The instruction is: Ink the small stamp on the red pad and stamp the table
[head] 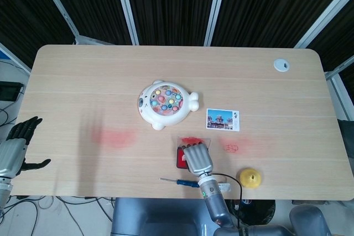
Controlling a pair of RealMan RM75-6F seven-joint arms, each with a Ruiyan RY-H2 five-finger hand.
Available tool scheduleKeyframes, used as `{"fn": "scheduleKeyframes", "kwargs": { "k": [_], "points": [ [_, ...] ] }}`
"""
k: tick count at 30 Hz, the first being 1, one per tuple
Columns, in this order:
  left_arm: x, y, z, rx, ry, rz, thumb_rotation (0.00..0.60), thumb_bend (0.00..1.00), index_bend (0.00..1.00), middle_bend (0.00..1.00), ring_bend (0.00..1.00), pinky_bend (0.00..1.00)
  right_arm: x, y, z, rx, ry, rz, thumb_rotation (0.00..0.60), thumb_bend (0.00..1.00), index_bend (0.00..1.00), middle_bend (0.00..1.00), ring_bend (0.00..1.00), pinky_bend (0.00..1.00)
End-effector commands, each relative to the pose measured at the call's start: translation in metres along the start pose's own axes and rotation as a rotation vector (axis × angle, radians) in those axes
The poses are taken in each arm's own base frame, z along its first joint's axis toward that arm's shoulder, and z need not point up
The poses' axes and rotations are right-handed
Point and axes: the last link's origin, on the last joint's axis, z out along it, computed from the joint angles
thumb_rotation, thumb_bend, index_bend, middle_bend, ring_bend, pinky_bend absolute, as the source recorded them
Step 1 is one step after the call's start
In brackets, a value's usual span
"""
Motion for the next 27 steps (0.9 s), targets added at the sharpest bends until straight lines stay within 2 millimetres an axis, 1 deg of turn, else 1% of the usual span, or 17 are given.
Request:
{"fn": "scheduleKeyframes", "kwargs": {
  "k": [1,7,13,18,20,21,27],
  "points": [
    [0.000,0.000,0.000,0.001,0.000,0.000,0.600,0.00,0.00,0.00,0.00,0.00,0.002,0.000,-0.001,0.003,0.008,0.003,0.600,0.65,0.82,0.70,0.56,0.50],
    [0.000,0.000,0.000,0.002,0.002,-0.002,0.600,0.00,0.00,0.00,0.00,0.00,0.013,0.002,-0.004,0.015,0.042,0.012,0.600,0.65,0.82,0.70,0.56,0.50],
    [0.000,0.001,-0.001,-0.005,0.005,-0.002,0.600,0.00,0.00,0.00,0.00,0.00,0.028,0.018,-0.013,0.007,0.086,0.020,0.600,0.65,0.82,0.70,0.56,0.50],
    [0.000,0.000,-0.002,-0.005,0.007,0.001,0.600,0.00,0.00,0.00,0.00,0.00,0.042,0.043,-0.022,-0.019,0.116,0.025,0.600,0.65,0.82,0.70,0.55,0.50],
    [0.000,0.000,-0.002,-0.005,0.008,0.002,0.600,0.00,0.00,0.00,0.00,0.00,0.044,0.051,-0.024,-0.026,0.123,0.021,0.600,0.65,0.82,0.70,0.55,0.50],
    [0.000,0.000,-0.002,-0.005,0.008,0.003,0.600,0.00,0.00,0.00,0.00,0.00,0.046,0.058,-0.025,-0.034,0.130,0.013,0.600,0.65,0.82,0.69,0.55,0.50],
    [-0.001,0.001,-0.003,-0.005,0.013,0.004,0.600,0.00,0.00,0.00,0.00,0.00,0.047,0.096,-0.031,-0.086,0.128,-0.002,0.600,0.64,0.82,0.68,0.54,0.50]
  ]
}}
